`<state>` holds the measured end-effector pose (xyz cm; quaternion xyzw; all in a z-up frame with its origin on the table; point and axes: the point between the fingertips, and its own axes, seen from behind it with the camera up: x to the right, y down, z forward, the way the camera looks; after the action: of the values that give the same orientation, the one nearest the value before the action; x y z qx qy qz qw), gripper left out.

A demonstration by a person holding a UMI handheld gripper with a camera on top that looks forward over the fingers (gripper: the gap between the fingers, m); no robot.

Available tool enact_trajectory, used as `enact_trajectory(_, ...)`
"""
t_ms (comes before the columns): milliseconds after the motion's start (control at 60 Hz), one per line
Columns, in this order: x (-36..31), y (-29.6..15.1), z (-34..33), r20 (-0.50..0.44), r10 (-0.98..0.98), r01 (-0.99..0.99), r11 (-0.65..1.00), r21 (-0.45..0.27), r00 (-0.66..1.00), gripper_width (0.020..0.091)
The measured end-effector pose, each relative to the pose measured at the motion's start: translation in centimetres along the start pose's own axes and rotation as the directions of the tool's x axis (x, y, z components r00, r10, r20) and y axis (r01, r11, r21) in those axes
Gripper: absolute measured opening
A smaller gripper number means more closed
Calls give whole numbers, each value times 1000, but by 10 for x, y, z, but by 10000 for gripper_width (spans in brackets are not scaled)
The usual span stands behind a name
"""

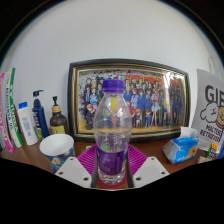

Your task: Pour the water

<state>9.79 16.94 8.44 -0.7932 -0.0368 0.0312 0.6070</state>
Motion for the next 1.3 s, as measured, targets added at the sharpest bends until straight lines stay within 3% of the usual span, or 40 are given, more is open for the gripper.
enact_trajectory(133, 2, 4, -2, 5, 7, -7, 999, -51, 1000, 540)
enact_trajectory(233, 5, 3, -15, -8, 10, -11, 996, -92, 1000, 870)
enact_trajectory(283, 10, 3, -25, -29, 6, -9, 993, -114, 1000, 834)
enact_trajectory(450, 13, -4, -79, -73, -28, 13, 981, -193, 997, 857)
enact_trajectory(783, -37, -14, -261, -106, -27, -12, 938, -345, 994, 850)
enact_trajectory(1050, -78, -21, -377, -97, -79, 40, 935, -353, 992, 853)
enact_trajectory(1300, -85, -30, -421, -104, -70, 33, 945, -324, 992, 856)
